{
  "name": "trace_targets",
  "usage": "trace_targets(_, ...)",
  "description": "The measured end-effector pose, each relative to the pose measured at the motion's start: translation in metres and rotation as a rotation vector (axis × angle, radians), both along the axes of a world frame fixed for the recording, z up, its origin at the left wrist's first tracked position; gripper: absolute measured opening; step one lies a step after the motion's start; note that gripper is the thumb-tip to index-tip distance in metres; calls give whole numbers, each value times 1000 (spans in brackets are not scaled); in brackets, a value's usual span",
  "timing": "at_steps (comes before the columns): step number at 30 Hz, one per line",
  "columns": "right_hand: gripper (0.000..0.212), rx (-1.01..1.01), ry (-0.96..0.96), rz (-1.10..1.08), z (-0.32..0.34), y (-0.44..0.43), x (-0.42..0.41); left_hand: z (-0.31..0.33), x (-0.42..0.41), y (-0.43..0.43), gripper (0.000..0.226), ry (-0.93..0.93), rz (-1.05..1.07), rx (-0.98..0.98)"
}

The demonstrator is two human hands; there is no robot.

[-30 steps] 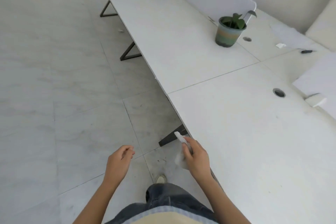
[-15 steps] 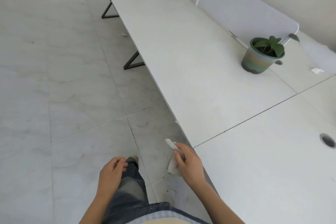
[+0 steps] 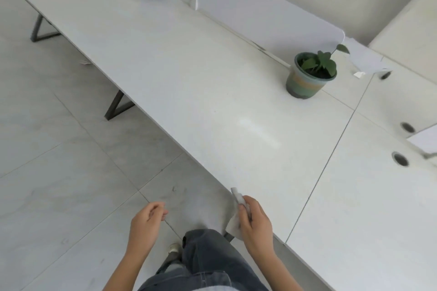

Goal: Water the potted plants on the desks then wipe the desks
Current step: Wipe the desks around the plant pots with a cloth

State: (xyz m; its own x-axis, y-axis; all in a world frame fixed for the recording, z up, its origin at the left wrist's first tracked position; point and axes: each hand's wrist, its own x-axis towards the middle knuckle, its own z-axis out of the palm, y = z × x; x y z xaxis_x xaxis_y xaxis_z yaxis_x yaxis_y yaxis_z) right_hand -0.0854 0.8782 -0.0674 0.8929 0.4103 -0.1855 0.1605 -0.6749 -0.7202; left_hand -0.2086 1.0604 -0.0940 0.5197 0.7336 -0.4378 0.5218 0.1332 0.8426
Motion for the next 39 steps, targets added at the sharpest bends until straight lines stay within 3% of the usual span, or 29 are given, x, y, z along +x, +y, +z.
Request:
trace_targets(7, 17, 90, 5, -222, -10, 37, 65, 2, 83, 53, 17, 19, -166, 49)
trace_targets(13, 18, 204, -1, -266, -2, 79, 145, 20, 159, 96, 18, -38, -146, 140)
trace_targets(17, 28, 252, 5, -367, 1, 78, 174, 27, 200, 100, 18, -24, -251, 164)
trace_targets(20, 38, 244, -24, -499, 4, 69, 203, 24, 233, 112, 24, 29, -369, 302)
trace_targets(28, 41, -54, -283, -719, 17, 4, 321, 11, 365, 154, 41, 149, -668, 691)
trace_targets(32, 37, -287, -395, -696, 23, -17, 386, -4, 425, 169, 45, 219, -870, 857)
trace_targets(36, 40, -416, -190, -380, -6, -19, 432, -25, 454, 174, 56, 359, -1030, 943)
trace_targets(39, 51, -546, -26, -409, -32, -13, 443, -35, 452, 174, 57, 378, -1058, 988)
